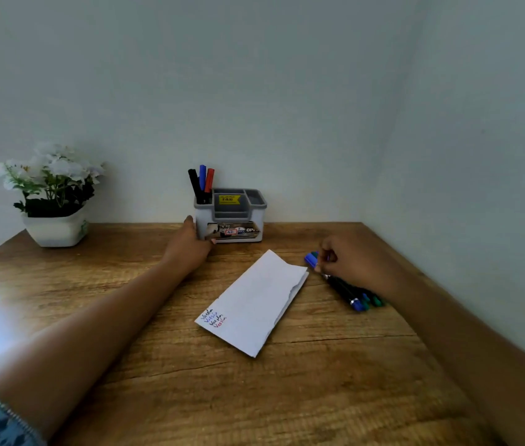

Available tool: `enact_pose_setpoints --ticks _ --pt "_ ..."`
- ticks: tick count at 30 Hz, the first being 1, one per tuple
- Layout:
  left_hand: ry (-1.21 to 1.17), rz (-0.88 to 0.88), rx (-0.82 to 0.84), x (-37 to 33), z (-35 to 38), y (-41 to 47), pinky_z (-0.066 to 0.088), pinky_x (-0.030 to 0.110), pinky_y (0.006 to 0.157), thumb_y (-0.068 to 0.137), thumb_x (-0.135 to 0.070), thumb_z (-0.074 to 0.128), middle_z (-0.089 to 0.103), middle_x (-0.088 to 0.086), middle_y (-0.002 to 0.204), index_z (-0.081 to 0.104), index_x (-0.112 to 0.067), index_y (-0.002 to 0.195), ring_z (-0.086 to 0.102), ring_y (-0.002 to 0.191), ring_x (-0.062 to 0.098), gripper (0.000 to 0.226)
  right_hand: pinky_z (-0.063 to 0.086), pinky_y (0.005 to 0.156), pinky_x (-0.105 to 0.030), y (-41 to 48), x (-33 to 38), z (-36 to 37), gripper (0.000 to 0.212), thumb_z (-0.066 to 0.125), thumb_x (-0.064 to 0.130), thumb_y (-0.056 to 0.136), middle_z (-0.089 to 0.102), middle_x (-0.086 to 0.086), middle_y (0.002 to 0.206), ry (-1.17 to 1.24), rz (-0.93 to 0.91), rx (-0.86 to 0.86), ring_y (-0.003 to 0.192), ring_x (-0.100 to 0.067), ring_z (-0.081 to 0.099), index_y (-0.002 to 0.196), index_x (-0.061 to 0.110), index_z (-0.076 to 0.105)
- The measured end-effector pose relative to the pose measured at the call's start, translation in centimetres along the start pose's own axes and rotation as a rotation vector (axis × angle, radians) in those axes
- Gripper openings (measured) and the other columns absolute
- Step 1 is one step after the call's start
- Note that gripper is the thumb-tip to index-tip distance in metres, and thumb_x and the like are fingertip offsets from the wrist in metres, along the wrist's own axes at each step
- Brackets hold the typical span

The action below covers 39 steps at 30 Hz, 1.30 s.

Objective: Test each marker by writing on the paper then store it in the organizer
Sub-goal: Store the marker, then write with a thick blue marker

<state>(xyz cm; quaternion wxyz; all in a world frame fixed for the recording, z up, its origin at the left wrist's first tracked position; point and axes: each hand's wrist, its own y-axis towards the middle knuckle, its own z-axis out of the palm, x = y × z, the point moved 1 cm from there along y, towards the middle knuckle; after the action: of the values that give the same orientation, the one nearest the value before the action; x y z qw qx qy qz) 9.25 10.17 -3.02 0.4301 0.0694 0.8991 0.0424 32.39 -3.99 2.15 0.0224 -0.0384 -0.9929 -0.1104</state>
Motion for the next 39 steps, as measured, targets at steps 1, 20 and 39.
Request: enact_pose_setpoints --ticks 1,20,39 --pt "0.004 -0.019 0.009 0.0 -0.1 -0.4 0.049 0.041 0.097 0.095 -0.021 0.060 0.043 0.014 0.148 0.026 -0.011 0.149 0.053 0.123 0.032 0.064 0.045 0.068 -0.028 -0.3 -0.7 0.3 0.013 0.068 0.036 0.079 0.066 0.005 0.088 -0.001 0.028 0.004 0.083 -0.012 0.058 0.084 0.024 0.068" --pt "0.090 0.441 0.079 -2.4 -2.7 -11.6 0.037 0.038 0.105 0.095 -0.035 0.054 0.042 -0.009 0.148 0.036 -0.043 0.141 0.041 0.134 0.014 0.050 0.047 0.066 -0.030 -2.1 0.9 -1.0 0.020 0.066 0.041 0.075 0.066 0.007 0.075 0.142 -0.010 -0.113 0.073 -0.012 0.060 0.078 0.022 0.064" --pt "-0.406 0.330 0.239 -4.0 -3.6 -11.6 0.059 0.020 0.070 0.075 -0.030 0.069 0.075 0.002 0.082 0.073 -0.028 0.088 0.072 0.068 0.008 0.014 0.050 0.067 -0.013 -3.7 3.7 -2.0 0.034 0.080 0.009 0.062 0.068 0.002 0.082 1.345 -0.158 -0.257 0.077 -0.003 0.065 0.091 0.013 0.063"
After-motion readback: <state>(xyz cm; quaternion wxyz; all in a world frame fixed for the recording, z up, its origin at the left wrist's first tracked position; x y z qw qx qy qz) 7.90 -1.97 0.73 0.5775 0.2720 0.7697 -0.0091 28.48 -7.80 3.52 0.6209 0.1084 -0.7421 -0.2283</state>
